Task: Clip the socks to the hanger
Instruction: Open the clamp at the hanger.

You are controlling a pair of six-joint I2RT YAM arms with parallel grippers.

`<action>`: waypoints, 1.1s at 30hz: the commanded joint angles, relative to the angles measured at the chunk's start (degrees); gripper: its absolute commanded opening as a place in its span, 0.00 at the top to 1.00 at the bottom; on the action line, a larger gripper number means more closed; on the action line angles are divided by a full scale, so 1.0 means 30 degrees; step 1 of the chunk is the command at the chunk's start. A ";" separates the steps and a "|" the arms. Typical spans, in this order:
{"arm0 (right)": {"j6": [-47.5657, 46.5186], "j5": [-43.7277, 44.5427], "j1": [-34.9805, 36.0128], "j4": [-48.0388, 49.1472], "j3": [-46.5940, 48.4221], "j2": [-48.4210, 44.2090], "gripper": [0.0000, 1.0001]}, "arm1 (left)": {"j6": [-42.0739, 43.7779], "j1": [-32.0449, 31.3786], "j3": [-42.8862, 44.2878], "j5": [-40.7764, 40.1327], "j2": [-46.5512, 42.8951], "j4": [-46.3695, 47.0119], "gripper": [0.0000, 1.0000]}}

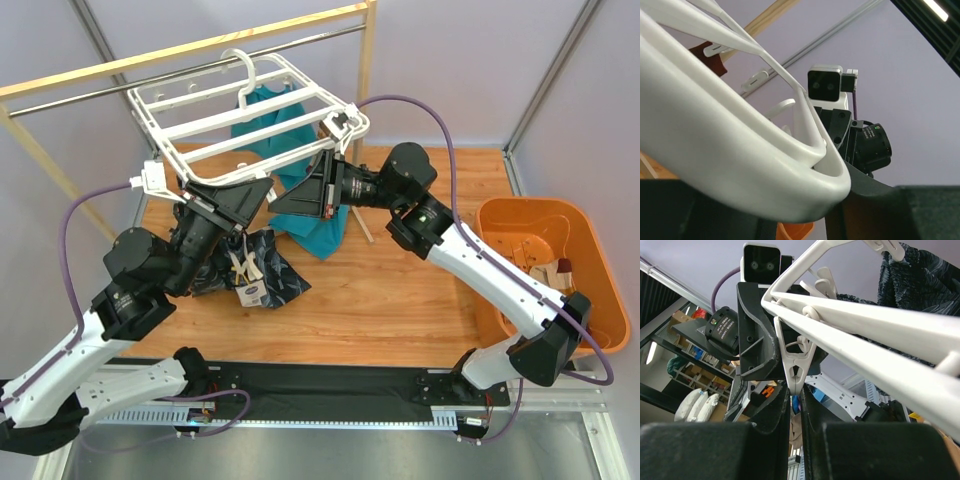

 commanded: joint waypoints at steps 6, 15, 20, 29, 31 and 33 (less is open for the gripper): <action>-0.0173 -0.0958 -0.0121 -0.0533 0.0909 0.0083 1.00 | 0.0201 -0.0009 0.1329 -0.0555 0.0362 -0.0375 1.00; -0.4533 0.2201 -0.0208 -0.6387 0.1086 -0.1409 0.16 | -0.0766 -0.0009 0.1242 -0.1317 0.0244 -0.1285 1.00; -0.6031 0.4192 -0.0208 -0.7796 0.1200 -0.2523 0.00 | -0.0885 -0.0009 0.1124 -0.1317 0.0156 -0.1432 1.00; -1.0684 1.0477 -0.0442 -1.4324 0.1902 -0.4982 0.00 | -0.1381 -0.0009 0.0919 -0.2137 -0.0370 -0.2573 1.00; -1.2235 1.4279 -0.0472 -1.6902 0.2109 -0.5858 0.00 | -0.1645 -0.0009 0.0861 -0.2429 -0.0459 -0.3070 1.00; -1.2973 1.6668 -0.0618 -1.8978 0.2256 -0.6330 0.00 | -0.1734 -0.0009 0.0831 -0.2635 -0.0664 -0.3277 1.00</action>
